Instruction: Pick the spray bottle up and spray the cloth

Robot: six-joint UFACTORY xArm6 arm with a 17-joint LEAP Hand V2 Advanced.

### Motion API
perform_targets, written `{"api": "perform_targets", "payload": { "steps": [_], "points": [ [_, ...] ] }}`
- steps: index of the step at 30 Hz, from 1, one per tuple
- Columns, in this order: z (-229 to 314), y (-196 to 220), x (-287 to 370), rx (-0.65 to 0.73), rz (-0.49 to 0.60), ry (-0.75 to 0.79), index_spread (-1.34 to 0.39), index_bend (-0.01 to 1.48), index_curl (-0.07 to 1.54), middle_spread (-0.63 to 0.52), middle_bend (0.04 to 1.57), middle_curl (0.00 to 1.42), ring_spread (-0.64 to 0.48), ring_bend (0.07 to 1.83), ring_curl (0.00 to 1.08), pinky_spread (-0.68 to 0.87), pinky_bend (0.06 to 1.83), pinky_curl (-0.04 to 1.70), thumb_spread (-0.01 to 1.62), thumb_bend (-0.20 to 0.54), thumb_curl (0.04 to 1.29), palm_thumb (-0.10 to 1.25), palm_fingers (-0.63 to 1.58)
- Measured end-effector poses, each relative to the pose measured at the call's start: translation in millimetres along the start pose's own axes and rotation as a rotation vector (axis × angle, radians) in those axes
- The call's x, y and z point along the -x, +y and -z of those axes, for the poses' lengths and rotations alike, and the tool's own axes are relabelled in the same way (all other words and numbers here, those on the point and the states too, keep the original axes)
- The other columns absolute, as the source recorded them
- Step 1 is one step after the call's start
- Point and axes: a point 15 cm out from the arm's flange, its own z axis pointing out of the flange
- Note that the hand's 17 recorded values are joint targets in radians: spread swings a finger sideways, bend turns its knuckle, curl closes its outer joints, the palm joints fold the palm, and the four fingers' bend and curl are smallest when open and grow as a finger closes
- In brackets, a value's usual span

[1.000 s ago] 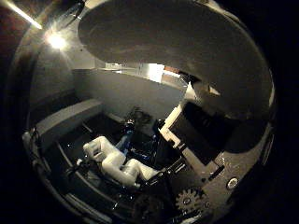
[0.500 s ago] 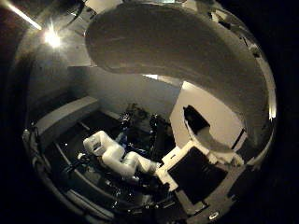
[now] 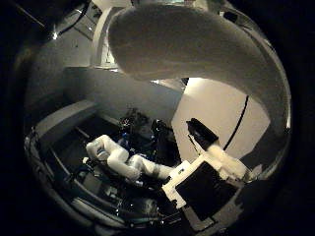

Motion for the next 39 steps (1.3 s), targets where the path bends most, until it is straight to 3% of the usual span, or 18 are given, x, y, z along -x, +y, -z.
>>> {"api": "perform_targets", "payload": {
  "steps": [15, 24, 39],
  "points": [
    [-13.0, 5.3, -4.6, 0.017, -0.048, -0.004, -0.41, 0.17, 0.34, -0.01, 0.25, 0.35, 0.02, 0.64, 0.25, 0.4, 0.58, 0.33, 0.99, -0.023, 0.53, 0.78, 0.25],
    [-49.6, -2.7, 23.6, 0.074, -0.02, -0.038, -0.41, 0.17, 0.32, -0.02, 0.24, 0.35, 0.02, 0.62, 0.25, 0.4, 0.58, 0.29, 0.99, -0.023, 0.53, 0.78, 0.27],
    [-57.7, 0.2, -7.1, 0.077, -0.056, -0.002, -0.41, 0.17, 0.31, -0.02, 0.24, 0.36, 0.02, 0.61, 0.24, 0.4, 0.56, 0.23, 1.0, -0.023, 0.52, 0.79, 0.31]
  ]
}}
